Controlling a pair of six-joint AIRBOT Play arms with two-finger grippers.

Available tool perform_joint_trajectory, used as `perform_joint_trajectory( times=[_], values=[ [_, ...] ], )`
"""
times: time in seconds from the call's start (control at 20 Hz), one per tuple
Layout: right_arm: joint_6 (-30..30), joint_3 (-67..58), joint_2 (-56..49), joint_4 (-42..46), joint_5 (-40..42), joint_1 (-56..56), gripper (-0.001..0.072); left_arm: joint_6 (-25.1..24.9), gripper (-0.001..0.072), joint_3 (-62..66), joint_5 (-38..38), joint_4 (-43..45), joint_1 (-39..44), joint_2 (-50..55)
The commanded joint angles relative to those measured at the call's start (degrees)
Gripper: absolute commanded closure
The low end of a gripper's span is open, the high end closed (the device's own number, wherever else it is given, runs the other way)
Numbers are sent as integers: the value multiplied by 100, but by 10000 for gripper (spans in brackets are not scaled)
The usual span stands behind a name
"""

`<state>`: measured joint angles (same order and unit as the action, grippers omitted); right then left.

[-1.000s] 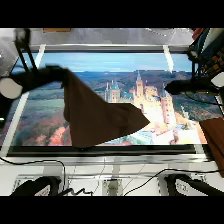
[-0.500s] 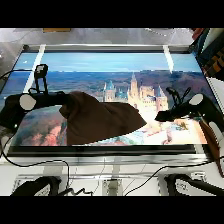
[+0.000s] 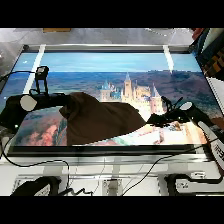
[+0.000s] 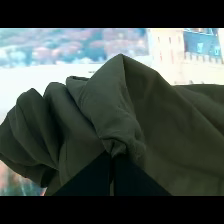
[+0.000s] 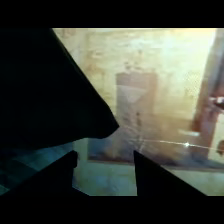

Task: Fold the clothes and pants, and hang the long-sleeved shirts on hangers.

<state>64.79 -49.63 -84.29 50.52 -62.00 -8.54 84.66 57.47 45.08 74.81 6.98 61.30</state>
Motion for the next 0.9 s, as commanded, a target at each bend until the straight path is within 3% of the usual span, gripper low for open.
perform_joint_trajectory(
  times=[0.0, 0.3, 0.4, 0.6, 0.65, 0.7, 0.75, 0.85],
  values=[
    [-160, 15, -365, -267, 203, 2, 300, -2, 695, -2, 0, 9, -4, 4],
    [-732, 17, -382, -898, 575, 50, 304, -4, 695, -4, -2, 24, -7, 9],
    [-754, 17, -385, -863, 516, 140, 393, -4, 695, -4, -2, 24, -7, 9],
    [-863, 17, -385, -855, 507, 533, 406, -2, 694, -4, -2, 24, -7, 9],
    [-863, 17, -385, -855, 507, 656, 482, -4, 694, -4, -2, 24, -7, 9],
    [-863, 15, -380, -855, 509, 765, 631, -4, 694, -4, -2, 24, -7, 9],
    [-863, 15, -369, -855, 518, 863, 699, -4, 694, -4, -2, 24, -7, 9],
    [-861, -70, -343, -863, 420, 935, 699, -4, 694, -4, -2, 24, -9, 9]
  ],
)
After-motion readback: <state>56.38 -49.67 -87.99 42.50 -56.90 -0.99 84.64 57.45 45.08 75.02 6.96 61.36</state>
